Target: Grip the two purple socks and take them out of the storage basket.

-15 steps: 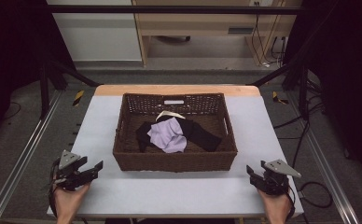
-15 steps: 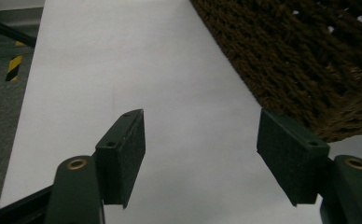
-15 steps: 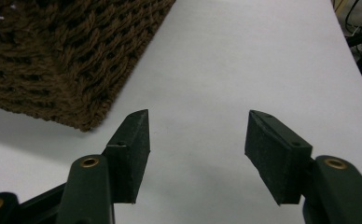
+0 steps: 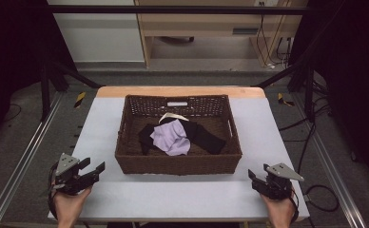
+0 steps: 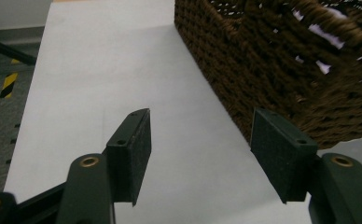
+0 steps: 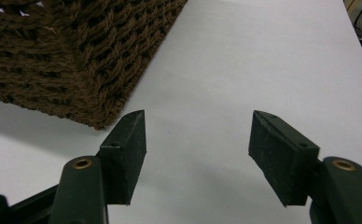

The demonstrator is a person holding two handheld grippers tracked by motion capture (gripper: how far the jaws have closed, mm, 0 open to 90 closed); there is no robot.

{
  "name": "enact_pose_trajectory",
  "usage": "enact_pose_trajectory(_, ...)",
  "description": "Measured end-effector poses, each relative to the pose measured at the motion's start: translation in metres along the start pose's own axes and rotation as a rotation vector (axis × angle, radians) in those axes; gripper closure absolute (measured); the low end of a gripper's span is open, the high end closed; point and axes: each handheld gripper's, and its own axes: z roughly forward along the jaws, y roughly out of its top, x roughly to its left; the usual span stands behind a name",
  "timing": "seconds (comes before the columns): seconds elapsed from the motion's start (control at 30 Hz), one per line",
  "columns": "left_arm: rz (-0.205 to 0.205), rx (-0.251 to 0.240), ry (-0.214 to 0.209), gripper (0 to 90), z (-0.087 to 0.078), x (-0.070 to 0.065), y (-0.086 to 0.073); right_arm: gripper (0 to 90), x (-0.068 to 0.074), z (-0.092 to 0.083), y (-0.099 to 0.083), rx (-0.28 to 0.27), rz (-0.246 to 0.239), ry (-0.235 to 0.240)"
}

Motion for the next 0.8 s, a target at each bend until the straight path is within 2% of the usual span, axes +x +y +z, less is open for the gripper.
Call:
enact_pose_trajectory(0.17, -0.002, -0.025, -0.027, 41.1, -0.005, -0.006, 0.008, 36.2, 0.001, -0.001, 0.000, -0.013, -0.002, -0.005)
enact_pose_trajectory(0.47, 0.012, -0.046, -0.044, 41.8, -0.011, -0.014, 0.021, 36.3, 0.003, 0.000, 0.002, -0.020, -0.003, 0.003)
enact_pose_trajectory(0.8, 0.024, -0.083, -0.073, 41.3, -0.019, -0.019, 0.043, 36.9, 0.004, 0.000, 0.003, -0.018, -0.006, 0.002)
